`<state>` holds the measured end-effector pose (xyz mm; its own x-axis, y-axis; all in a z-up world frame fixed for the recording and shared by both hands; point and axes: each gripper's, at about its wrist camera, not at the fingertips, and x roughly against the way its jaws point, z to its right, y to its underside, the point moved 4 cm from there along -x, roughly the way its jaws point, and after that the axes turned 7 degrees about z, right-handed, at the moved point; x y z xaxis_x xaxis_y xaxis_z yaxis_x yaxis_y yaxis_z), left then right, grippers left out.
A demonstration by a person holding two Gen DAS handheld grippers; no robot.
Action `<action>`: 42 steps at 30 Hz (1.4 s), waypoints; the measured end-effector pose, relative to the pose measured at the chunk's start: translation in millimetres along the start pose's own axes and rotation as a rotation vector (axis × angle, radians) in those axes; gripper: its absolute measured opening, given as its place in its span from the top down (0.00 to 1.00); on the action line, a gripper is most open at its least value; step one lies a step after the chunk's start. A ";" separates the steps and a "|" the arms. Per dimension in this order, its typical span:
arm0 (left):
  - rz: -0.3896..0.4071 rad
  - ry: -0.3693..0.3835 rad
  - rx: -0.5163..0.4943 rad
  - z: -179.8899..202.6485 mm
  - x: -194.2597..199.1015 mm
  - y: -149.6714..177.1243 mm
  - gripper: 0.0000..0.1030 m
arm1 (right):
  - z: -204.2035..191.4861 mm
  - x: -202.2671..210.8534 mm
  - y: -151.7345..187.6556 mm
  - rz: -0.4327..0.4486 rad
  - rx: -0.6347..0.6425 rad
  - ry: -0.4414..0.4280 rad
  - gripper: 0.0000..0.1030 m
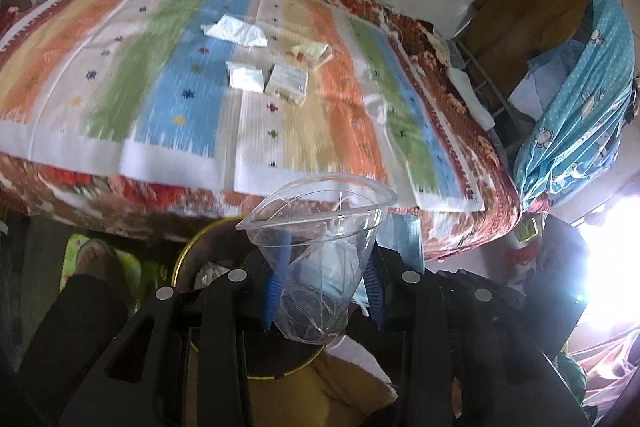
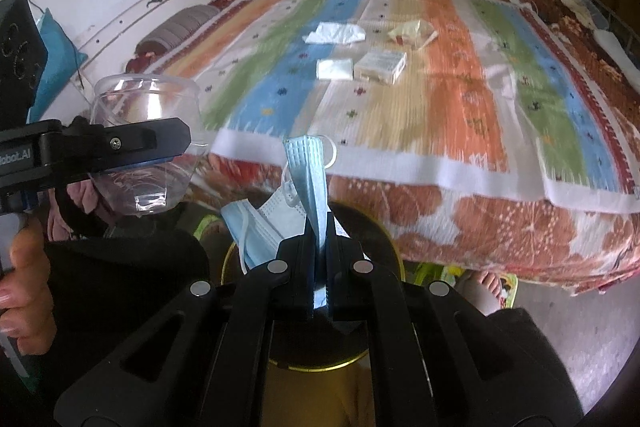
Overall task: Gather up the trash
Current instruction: 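Carry the blue mask and clear cup with both tools over the bin, then open both tools to drop the mask and cup into the bin, then raise both open tools from the bin back toward the bed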
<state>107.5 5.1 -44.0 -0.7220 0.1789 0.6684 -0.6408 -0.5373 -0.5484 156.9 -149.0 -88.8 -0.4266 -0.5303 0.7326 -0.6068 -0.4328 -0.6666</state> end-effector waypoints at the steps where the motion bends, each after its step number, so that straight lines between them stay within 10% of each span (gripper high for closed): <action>1: -0.008 -0.006 0.001 -0.7 -1.5 3.1 0.67 | -0.7 -1.2 3.1 -0.007 0.000 0.004 0.97; 30: -0.161 -0.227 0.091 -40.3 -60.5 31.8 0.67 | 12.8 -76.1 63.3 -0.286 -0.155 0.048 0.97; 42: -0.137 -0.215 0.128 -44.2 -61.2 24.4 0.45 | 13.5 -83.2 64.8 -0.290 -0.184 0.042 0.66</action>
<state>124.5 17.4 -120.5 -0.5500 0.0854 0.8308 -0.6804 -0.6226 -0.3864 162.1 -142.7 -194.9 -0.2437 -0.3727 0.8954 -0.8161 -0.4200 -0.3969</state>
